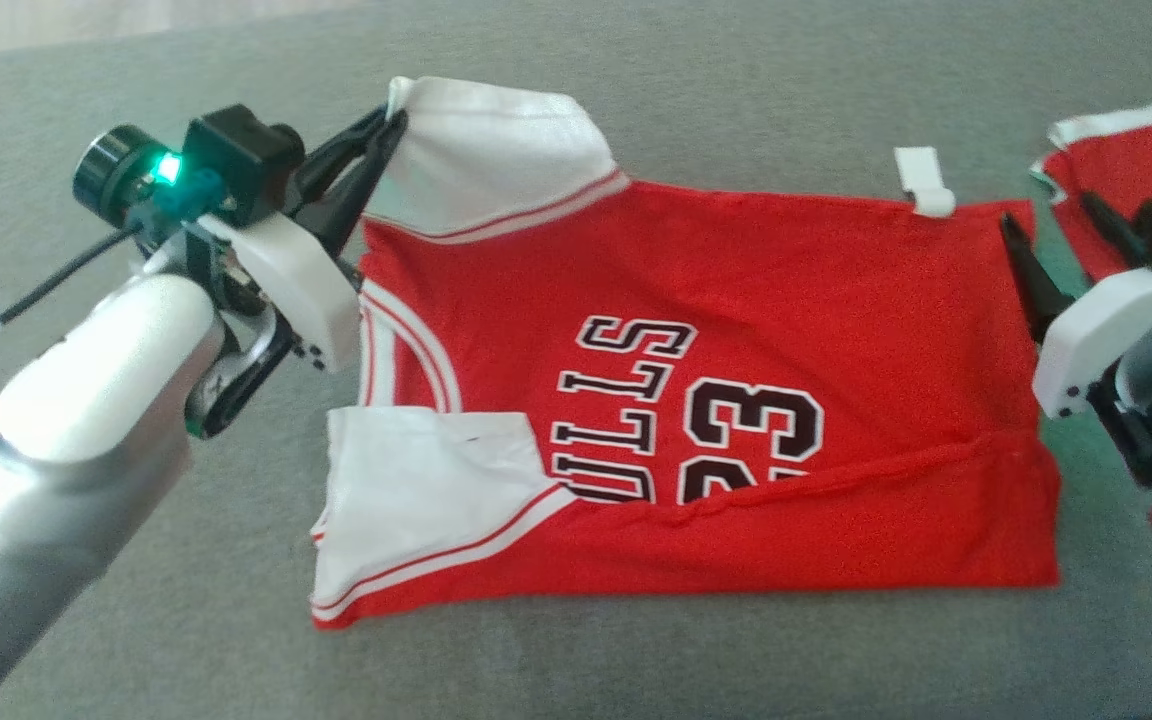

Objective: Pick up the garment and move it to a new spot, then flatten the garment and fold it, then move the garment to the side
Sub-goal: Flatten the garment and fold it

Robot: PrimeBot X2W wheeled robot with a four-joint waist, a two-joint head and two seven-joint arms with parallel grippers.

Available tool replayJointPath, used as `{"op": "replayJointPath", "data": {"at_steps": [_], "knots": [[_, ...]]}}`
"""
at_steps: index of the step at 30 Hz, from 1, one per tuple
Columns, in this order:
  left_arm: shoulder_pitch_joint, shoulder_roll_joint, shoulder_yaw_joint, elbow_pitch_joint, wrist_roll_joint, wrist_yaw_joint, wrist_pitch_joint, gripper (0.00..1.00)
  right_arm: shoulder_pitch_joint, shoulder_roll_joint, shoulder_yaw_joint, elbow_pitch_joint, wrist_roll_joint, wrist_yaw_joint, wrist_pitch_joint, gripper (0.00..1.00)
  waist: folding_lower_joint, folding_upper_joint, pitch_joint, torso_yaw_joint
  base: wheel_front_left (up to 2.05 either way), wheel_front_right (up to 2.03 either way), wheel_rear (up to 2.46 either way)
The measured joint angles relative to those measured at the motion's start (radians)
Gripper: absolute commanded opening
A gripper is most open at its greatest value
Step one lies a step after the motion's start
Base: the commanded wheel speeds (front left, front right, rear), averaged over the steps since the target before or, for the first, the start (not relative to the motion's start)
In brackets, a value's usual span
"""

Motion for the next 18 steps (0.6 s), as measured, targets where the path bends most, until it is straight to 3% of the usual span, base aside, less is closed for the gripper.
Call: {"op": "replayJointPath", "data": {"at_steps": [6,18], "knots": [[0.027,0.051,-0.004,-0.179,0.000,0.055,0.037,0.00,-0.072,-0.061,0.047,0.153,0.008,0.000,0.017,1.00,0.0000,0.0000,0.009,0.057,0.00,0.00,0.00],[0.040,0.085,-0.020,-0.333,0.001,0.089,0.095,0.00,-0.220,-0.102,0.148,0.369,0.018,0.000,0.027,1.00,0.0002,0.0000,0.078,0.106,0.00,0.00,0.00]]}}
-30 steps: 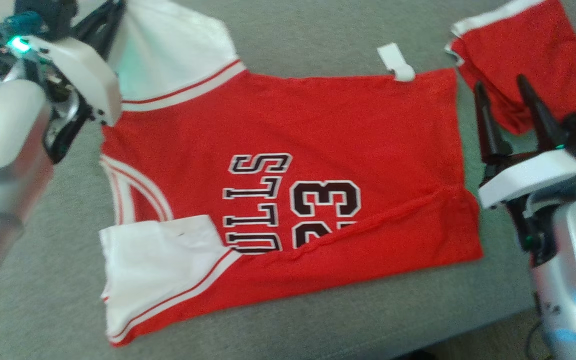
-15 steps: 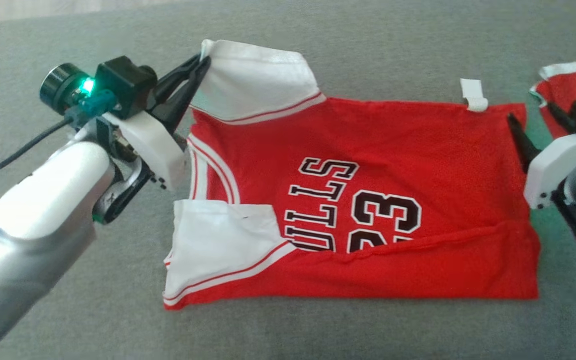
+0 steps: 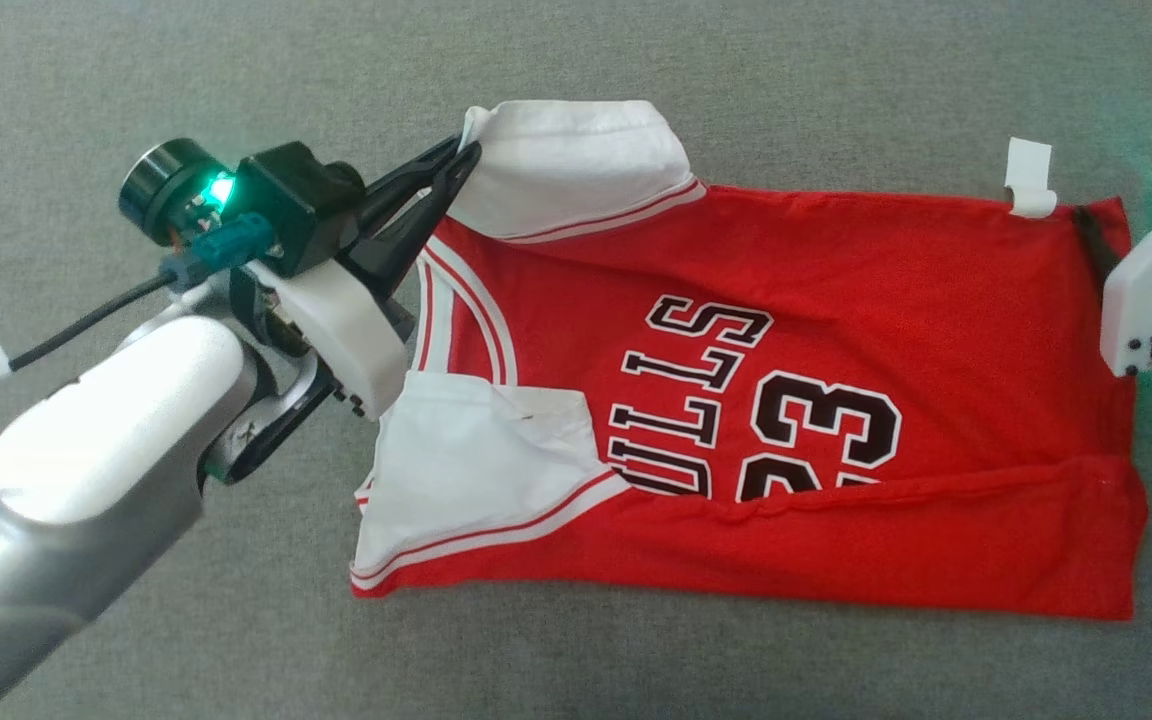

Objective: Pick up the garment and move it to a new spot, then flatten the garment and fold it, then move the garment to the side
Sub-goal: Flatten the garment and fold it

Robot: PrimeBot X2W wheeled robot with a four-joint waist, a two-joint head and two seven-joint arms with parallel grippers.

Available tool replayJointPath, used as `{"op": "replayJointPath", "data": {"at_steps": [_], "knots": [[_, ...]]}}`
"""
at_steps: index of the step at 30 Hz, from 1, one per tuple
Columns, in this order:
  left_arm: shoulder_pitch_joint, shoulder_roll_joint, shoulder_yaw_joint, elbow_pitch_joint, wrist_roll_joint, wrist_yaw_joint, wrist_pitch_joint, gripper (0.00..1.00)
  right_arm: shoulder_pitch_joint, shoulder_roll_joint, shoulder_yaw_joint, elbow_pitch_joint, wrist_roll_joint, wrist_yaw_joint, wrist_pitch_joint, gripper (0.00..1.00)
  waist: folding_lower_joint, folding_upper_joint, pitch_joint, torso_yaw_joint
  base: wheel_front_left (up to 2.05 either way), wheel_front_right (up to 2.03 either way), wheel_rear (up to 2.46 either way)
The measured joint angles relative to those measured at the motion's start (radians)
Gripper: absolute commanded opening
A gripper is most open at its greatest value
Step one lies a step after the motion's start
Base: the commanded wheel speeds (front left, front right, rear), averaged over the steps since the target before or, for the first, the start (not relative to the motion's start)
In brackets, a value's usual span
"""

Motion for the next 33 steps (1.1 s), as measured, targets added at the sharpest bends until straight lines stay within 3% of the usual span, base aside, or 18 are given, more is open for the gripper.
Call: {"op": "replayJointPath", "data": {"at_steps": [1,2,3,4,12,20,27,33], "knots": [[-0.001,0.002,-0.002,0.000,0.004,0.000,0.003,0.00,-0.013,-0.003,0.013,0.009,0.011,0.000,0.006,1.00,0.0000,0.0000,0.003,0.002,0.00,0.00,0.00],[-0.003,0.004,-0.003,0.000,0.008,0.001,0.004,0.00,-0.024,-0.005,0.029,0.017,0.023,0.000,0.007,0.76,0.0001,0.0000,0.005,0.003,0.00,0.00,0.00],[-0.003,0.005,-0.004,0.001,0.010,0.001,0.006,0.00,-0.033,-0.005,0.041,0.022,0.033,0.000,0.007,0.23,0.0001,0.0000,0.006,0.003,0.00,0.00,0.00],[-0.003,0.005,-0.005,0.001,0.010,0.002,0.007,0.00,-0.041,-0.005,0.056,0.028,0.042,0.000,0.006,0.00,0.0001,0.0000,0.006,0.002,0.00,0.00,0.00],[-0.008,0.012,0.022,0.072,-0.003,0.017,-0.011,0.00,-0.081,-0.005,0.132,0.044,0.137,0.000,-0.047,0.00,0.0000,0.0000,-0.003,-0.026,0.00,0.00,0.00],[-0.081,0.013,0.091,0.223,-0.024,0.026,-0.071,0.00,-0.196,-0.009,0.226,-0.017,0.254,0.000,-0.109,0.00,0.0001,0.0000,0.012,-0.065,0.00,0.00,0.00],[-0.137,-0.006,0.091,0.357,-0.018,-0.016,-0.100,0.00,-0.308,0.003,0.247,-0.012,0.324,0.000,-0.202,0.00,0.0000,0.0000,0.035,-0.078,0.00,0.00,0.00],[-0.209,-0.063,0.090,0.460,0.026,-0.035,-0.147,0.00,-0.361,0.007,0.257,0.045,0.348,0.000,-0.277,0.00,0.0001,0.0000,0.047,-0.071,0.00,0.00,0.00]]}}
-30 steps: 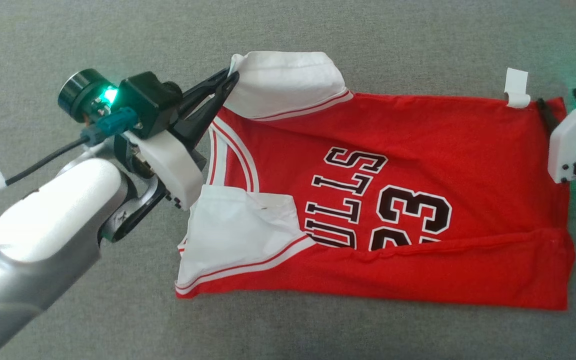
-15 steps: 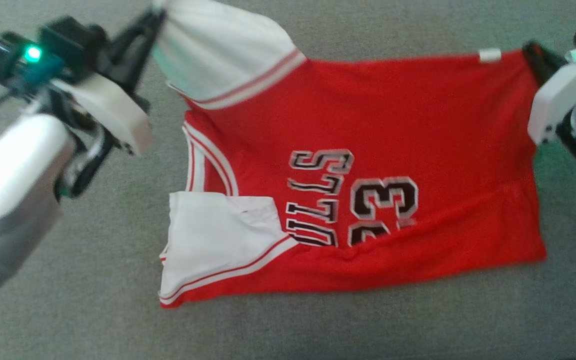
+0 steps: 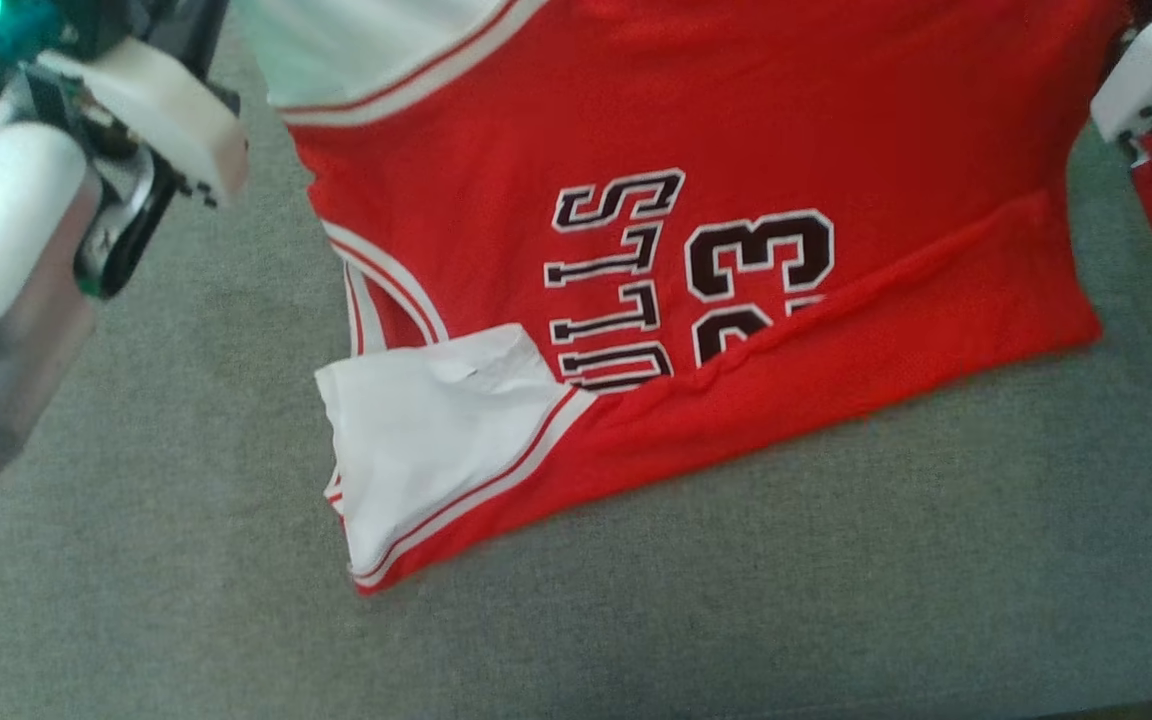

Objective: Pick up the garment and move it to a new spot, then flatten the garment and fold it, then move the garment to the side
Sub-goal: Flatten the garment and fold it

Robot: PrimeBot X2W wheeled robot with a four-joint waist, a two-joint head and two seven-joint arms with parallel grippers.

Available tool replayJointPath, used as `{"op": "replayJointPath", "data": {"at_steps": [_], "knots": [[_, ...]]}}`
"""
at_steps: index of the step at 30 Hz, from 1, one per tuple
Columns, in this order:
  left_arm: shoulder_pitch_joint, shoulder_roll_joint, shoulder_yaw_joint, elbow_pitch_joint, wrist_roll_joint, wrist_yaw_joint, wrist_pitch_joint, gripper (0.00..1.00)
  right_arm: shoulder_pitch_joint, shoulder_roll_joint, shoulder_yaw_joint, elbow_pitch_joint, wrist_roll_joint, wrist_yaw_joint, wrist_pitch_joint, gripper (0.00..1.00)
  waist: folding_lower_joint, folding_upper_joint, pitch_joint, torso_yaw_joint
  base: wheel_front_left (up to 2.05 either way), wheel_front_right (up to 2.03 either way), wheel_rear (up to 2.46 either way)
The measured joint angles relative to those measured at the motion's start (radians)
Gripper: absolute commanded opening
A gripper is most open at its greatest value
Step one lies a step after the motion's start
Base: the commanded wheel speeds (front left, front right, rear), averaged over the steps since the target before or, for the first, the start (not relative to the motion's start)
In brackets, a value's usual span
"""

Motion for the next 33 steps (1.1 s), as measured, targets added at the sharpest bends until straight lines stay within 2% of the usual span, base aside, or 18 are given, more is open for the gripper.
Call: {"op": "replayJointPath", "data": {"at_steps": [8,18,23,27,33], "knots": [[-0.070,-0.078,-0.004,0.158,0.052,-0.010,-0.105,0.00,-0.041,0.033,0.043,0.072,0.046,0.000,-0.053,0.00,0.0000,0.0000,-0.005,-0.001,0.00,0.00,0.00],[-0.023,-0.087,-0.040,0.191,0.036,-0.078,-0.123,0.00,0.026,0.011,0.123,0.082,0.167,0.000,-0.041,0.00,-0.0001,0.0000,-0.056,0.004,0.00,0.00,0.00],[0.100,-0.046,-0.090,0.096,-0.012,-0.109,-0.050,0.00,0.099,-0.038,0.199,0.049,0.218,0.000,0.000,0.00,-0.0002,0.0001,-0.100,0.013,0.00,0.00,0.00],[0.198,0.046,-0.144,-0.081,-0.066,-0.123,0.063,0.00,0.170,-0.099,0.291,0.001,0.268,0.000,0.070,0.00,-0.0003,0.0000,-0.144,0.023,0.00,0.00,0.00],[0.304,0.148,-0.201,-0.342,-0.139,-0.111,0.215,0.00,0.227,-0.170,0.398,-0.049,0.300,0.000,0.135,0.00,-0.0004,0.0000,-0.187,0.031,0.00,0.00,0.00]]}}
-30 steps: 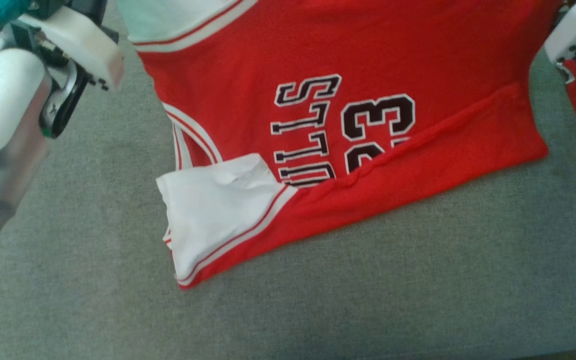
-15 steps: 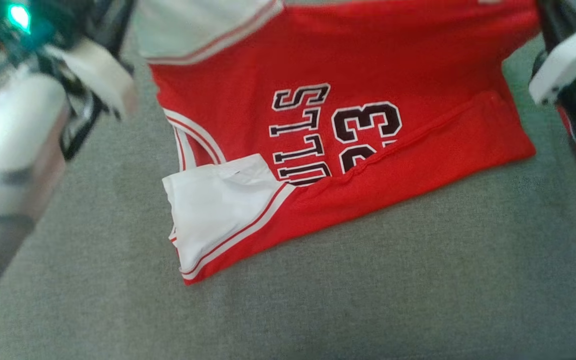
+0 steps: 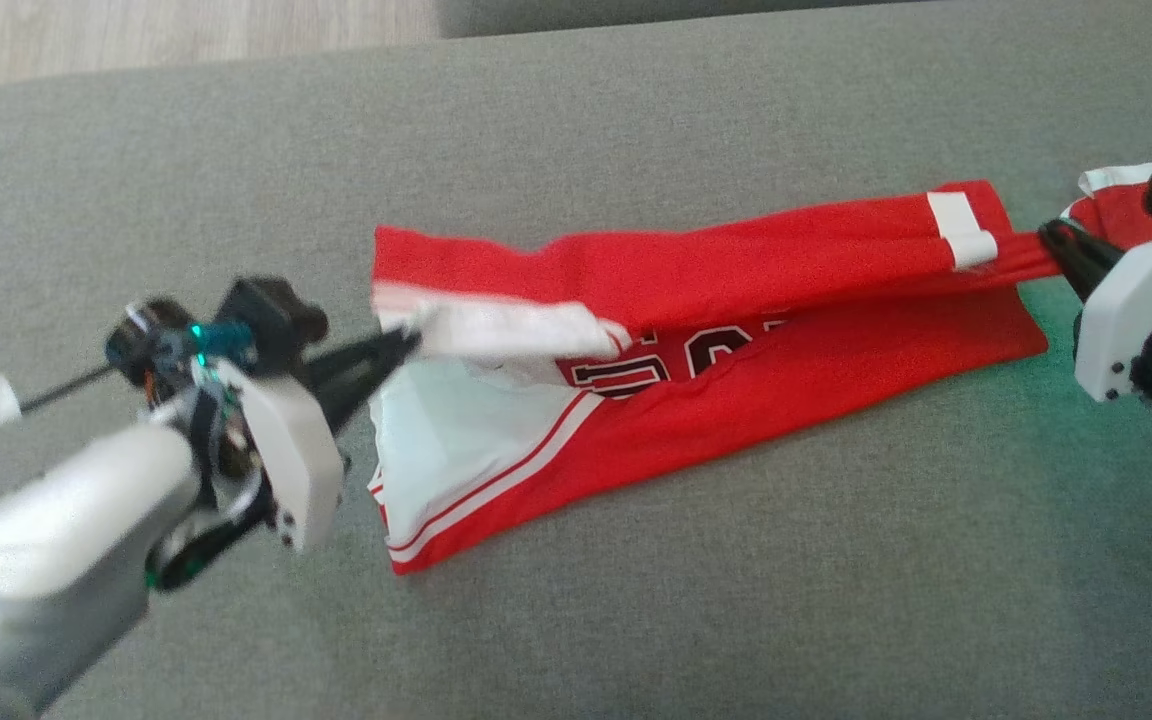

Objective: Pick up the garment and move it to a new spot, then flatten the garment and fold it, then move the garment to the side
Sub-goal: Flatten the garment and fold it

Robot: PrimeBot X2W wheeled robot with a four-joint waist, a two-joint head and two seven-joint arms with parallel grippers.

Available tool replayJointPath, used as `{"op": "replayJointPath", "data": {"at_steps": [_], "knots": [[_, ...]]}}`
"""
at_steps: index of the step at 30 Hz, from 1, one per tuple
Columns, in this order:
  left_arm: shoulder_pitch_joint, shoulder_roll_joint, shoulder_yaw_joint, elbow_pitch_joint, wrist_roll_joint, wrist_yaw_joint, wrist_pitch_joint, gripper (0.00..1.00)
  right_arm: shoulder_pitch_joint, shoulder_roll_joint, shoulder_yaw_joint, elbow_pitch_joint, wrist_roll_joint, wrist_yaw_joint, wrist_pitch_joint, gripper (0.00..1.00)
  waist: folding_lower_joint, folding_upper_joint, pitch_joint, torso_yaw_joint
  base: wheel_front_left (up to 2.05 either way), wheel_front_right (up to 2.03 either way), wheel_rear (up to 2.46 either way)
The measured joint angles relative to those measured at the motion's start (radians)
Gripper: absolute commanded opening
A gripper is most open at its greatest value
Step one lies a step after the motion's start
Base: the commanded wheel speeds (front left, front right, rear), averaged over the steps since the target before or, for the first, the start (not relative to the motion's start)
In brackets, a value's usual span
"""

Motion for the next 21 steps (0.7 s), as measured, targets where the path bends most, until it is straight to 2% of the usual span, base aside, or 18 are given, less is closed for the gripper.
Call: {"op": "replayJointPath", "data": {"at_steps": [5,7,10,14,21], "knots": [[0.053,0.068,-0.026,-0.167,-0.048,0.041,0.090,0.00,0.002,-0.026,0.064,-0.007,0.001,0.000,0.020,0.00,0.0001,0.0000,-0.021,-0.001,0.00,0.00,0.00],[0.060,0.104,-0.029,-0.241,-0.083,0.051,0.134,0.00,0.002,-0.031,0.099,-0.006,0.000,0.000,0.025,0.00,0.0001,0.0000,-0.029,-0.004,0.00,0.00,0.00],[0.065,0.128,-0.027,-0.294,-0.140,0.055,0.160,0.00,0.002,-0.031,0.125,-0.004,0.000,0.000,0.029,0.00,0.0002,0.0000,-0.036,-0.007,0.00,0.00,0.00],[0.076,0.152,-0.031,-0.316,-0.143,0.060,0.189,0.00,0.002,-0.031,0.151,0.007,0.001,0.000,0.029,0.00,0.0002,0.0000,-0.039,-0.011,0.00,0.00,0.00],[0.101,0.143,-0.060,-0.300,-0.145,0.065,0.212,0.00,0.002,-0.028,0.176,0.013,0.052,0.000,0.041,0.00,0.0003,0.0000,-0.031,-0.017,0.00,0.00,0.00]]}}
